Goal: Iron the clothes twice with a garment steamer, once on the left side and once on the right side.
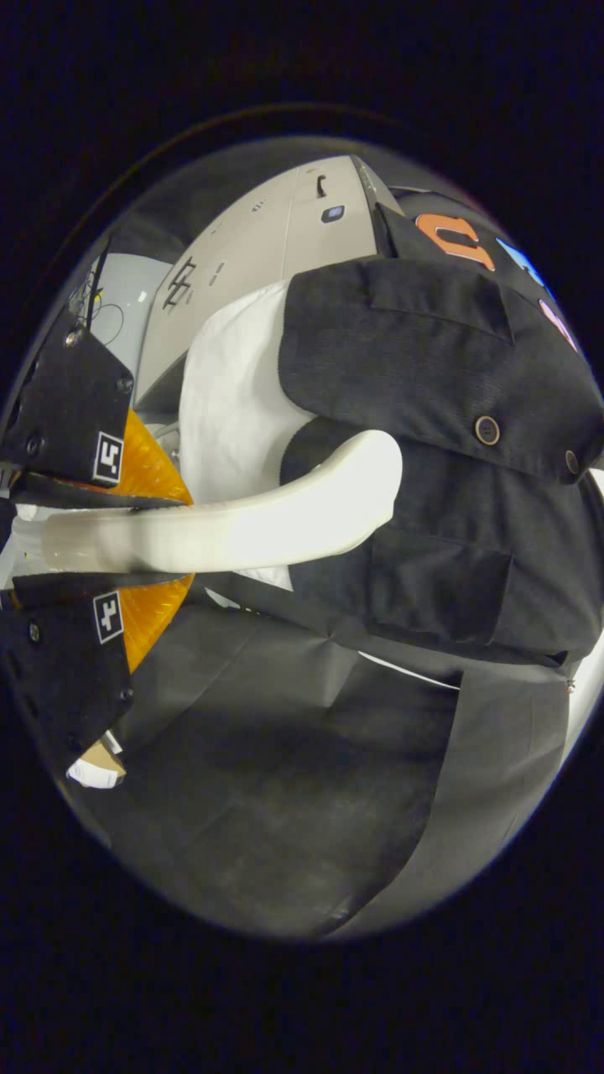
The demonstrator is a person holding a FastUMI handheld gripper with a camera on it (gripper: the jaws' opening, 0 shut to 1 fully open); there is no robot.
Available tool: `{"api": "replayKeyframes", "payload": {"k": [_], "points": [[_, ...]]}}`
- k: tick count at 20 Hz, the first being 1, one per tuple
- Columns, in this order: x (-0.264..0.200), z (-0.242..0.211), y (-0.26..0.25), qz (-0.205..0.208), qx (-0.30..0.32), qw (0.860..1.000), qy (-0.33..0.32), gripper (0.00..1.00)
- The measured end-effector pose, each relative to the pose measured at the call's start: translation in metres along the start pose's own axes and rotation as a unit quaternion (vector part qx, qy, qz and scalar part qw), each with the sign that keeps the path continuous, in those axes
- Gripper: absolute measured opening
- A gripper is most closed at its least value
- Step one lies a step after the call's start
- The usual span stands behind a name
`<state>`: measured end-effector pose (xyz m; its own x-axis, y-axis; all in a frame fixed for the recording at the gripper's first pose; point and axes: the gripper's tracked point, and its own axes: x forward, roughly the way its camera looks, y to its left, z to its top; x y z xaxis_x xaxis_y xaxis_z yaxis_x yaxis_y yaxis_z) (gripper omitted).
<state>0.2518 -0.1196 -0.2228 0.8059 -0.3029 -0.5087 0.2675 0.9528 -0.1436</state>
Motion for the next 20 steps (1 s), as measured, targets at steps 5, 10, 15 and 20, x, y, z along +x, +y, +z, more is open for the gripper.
{"api": "replayKeyframes", "payload": {"k": [5, 10, 15, 20], "points": [[-0.008, 0.002, 0.0, 0.025, 0.012, 1.0, -0.001, 0.33], [-0.024, 0.019, -0.003, 0.074, 0.024, 0.996, -0.033, 0.33], [-0.032, 0.032, -0.018, 0.12, 0.024, 0.991, -0.06, 0.33], [-0.025, 0.02, -0.024, 0.136, 0.025, 0.989, -0.058, 0.33]]}}
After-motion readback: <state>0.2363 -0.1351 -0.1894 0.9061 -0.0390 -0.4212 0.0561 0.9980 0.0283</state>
